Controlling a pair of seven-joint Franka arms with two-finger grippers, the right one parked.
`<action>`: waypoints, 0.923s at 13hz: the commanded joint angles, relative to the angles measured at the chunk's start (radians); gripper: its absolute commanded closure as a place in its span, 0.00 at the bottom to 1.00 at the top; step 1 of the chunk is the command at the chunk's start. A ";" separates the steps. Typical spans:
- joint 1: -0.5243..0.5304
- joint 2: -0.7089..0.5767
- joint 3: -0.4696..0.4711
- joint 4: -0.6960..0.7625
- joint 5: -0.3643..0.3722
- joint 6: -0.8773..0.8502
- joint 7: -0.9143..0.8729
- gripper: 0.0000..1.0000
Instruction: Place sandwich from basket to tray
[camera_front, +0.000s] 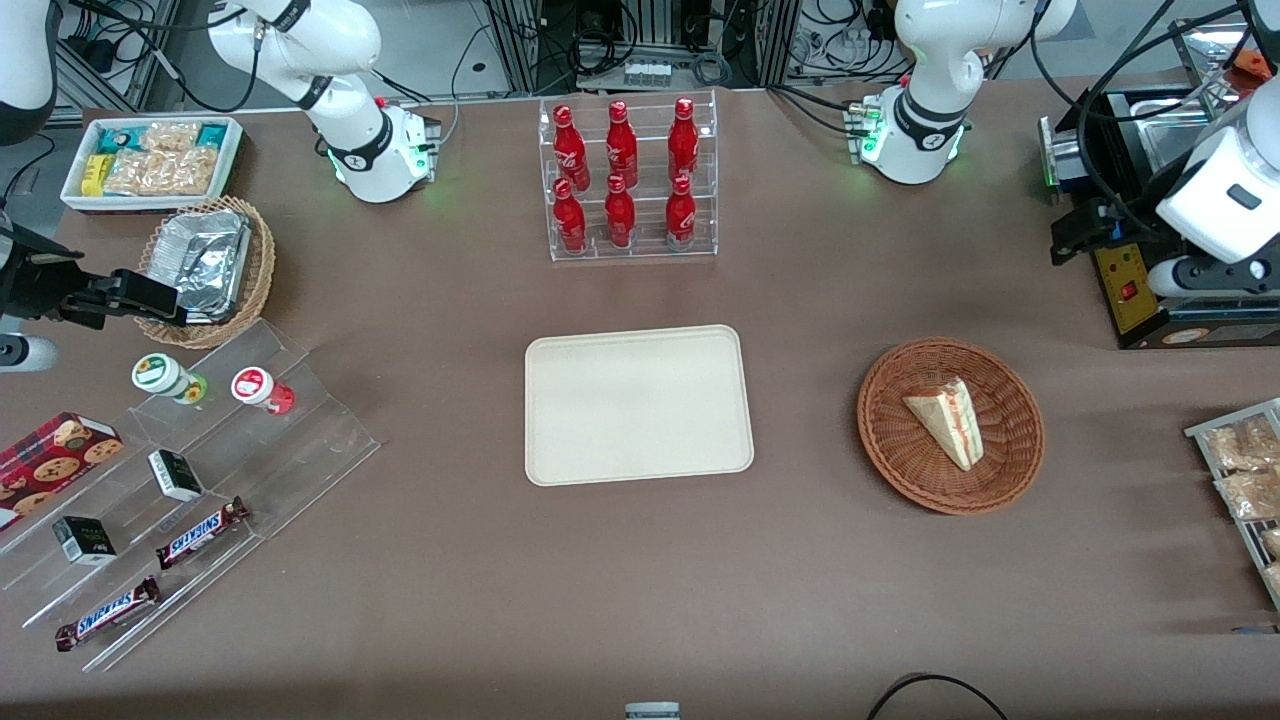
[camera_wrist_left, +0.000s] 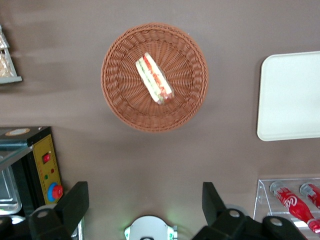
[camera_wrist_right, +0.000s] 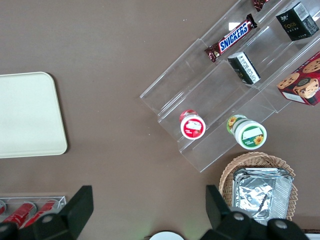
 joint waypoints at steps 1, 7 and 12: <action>-0.003 0.064 0.000 -0.009 0.009 0.060 0.009 0.00; -0.004 0.145 0.000 -0.182 0.014 0.266 -0.017 0.00; -0.004 0.174 0.003 -0.332 0.016 0.478 -0.075 0.00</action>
